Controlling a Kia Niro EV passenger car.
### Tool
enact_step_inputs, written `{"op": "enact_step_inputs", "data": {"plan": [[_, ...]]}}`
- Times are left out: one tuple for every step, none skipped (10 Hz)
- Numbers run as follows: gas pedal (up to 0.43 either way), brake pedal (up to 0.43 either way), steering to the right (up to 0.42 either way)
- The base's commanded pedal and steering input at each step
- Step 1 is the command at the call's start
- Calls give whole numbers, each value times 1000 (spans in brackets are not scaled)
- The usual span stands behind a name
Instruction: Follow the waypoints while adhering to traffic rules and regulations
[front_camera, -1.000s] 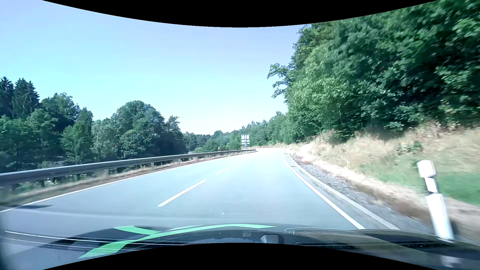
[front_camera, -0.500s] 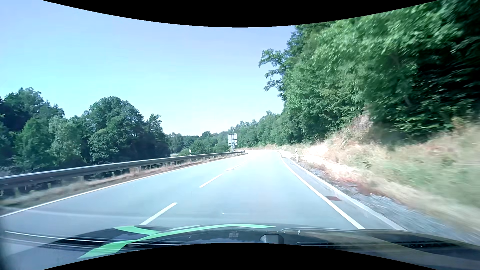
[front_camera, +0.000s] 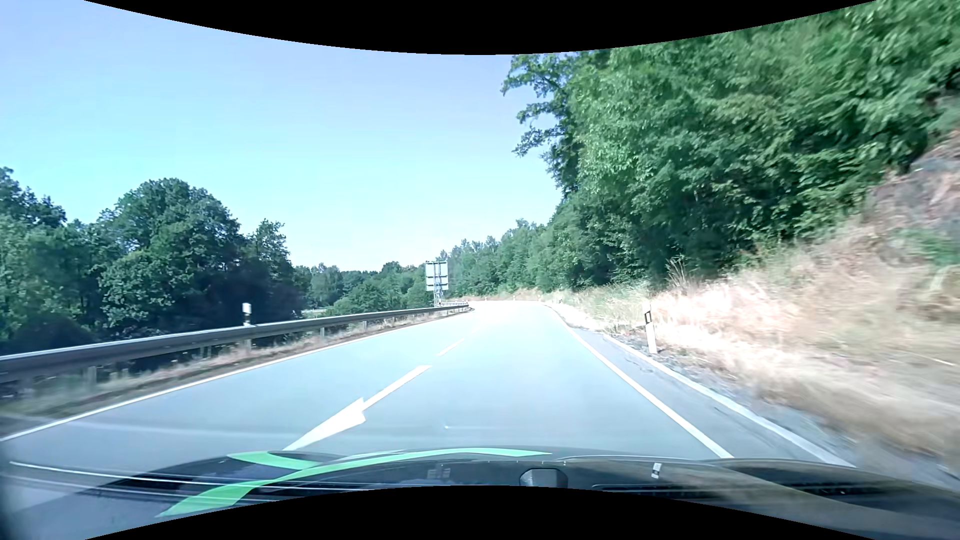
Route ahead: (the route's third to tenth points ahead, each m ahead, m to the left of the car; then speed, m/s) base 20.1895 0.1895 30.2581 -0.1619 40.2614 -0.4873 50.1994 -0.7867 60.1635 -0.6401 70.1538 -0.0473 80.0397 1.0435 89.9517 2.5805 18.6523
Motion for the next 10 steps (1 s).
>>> {"op": "enact_step_inputs", "data": {"plan": [[110, 0, 16], [110, 0, 16], [118, 0, 16], [118, 0, 16], [150, 0, 16], [169, 0, 14], [177, 0, 11], [197, 0, 8], [197, 0, 5], [197, 0, 5]]}}
